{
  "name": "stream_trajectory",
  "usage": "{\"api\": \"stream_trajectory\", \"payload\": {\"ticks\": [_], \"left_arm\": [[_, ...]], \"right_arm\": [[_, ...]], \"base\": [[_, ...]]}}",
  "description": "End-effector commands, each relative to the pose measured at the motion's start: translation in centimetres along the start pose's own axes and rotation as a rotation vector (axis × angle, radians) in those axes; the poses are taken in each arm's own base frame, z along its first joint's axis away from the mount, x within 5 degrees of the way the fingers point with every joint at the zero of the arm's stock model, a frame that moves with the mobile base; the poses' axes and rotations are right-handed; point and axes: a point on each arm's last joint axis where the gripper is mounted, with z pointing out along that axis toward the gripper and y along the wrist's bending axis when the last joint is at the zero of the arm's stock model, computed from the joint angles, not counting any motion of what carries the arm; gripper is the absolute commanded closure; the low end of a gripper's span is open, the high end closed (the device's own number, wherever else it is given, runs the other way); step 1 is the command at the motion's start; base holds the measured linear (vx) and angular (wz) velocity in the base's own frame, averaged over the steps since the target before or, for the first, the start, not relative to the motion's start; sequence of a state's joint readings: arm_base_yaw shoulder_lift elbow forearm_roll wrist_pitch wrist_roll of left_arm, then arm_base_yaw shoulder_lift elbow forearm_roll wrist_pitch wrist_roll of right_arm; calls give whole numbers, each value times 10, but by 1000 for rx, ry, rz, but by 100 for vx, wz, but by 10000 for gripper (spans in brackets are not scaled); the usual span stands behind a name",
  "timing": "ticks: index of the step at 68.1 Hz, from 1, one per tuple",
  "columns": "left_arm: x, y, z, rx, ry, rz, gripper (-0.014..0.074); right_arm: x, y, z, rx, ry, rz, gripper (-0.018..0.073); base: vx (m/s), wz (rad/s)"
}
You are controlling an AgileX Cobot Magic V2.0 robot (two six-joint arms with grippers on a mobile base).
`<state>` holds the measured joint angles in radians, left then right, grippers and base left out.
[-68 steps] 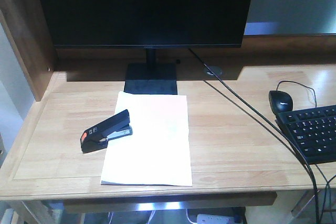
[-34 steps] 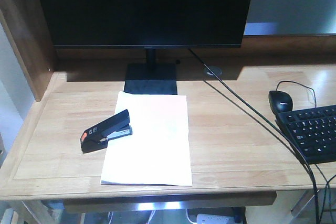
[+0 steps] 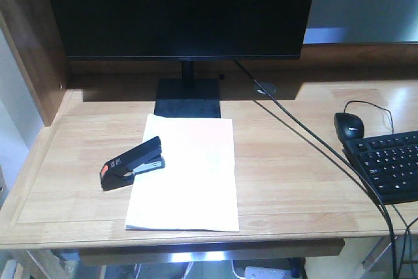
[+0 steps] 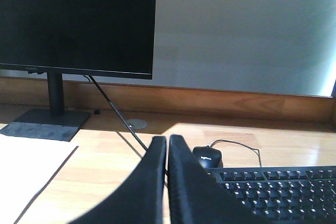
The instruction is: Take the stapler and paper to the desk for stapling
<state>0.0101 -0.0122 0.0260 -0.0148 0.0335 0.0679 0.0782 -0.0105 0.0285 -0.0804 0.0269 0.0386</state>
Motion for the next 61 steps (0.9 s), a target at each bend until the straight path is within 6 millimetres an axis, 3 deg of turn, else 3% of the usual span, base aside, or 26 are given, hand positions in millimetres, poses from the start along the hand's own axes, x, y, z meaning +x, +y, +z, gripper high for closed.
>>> {"api": "stream_trajectory", "payload": {"ticks": [1, 61], "left_arm": [[-3, 0, -1, -6, -77, -15, 603], [-3, 0, -1, -6, -77, -15, 603]], "right_arm": [[0, 0, 0, 3, -64, -4, 568], [0, 0, 0, 3, -61, 1, 568]], "base": [[0, 0], [0, 0]]}}
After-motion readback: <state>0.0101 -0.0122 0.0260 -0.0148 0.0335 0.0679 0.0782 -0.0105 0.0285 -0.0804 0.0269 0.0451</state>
